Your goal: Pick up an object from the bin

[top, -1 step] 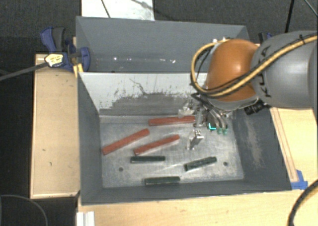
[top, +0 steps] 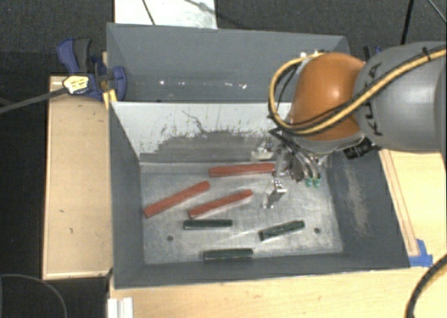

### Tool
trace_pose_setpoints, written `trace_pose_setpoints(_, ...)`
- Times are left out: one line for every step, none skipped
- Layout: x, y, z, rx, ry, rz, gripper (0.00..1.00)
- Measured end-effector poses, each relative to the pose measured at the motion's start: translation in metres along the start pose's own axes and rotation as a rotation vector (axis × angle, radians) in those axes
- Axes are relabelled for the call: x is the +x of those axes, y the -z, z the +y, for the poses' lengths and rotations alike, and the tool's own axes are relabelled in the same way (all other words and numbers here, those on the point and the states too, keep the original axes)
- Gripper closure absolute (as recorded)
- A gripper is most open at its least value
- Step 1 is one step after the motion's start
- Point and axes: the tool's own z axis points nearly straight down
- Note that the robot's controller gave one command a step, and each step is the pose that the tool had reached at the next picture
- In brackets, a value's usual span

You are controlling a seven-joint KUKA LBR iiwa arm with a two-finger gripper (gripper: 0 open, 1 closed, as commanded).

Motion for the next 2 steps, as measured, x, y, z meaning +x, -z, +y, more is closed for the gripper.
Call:
trace_pose_setpoints(-0.0152, -0.0654, 0.0387, 0.000, 0.168, -0.005, 1.00)
trace_pose_setpoints(-0.0152, -0.0654, 0.0387, 0.000, 0.168, -0.005, 1.00)
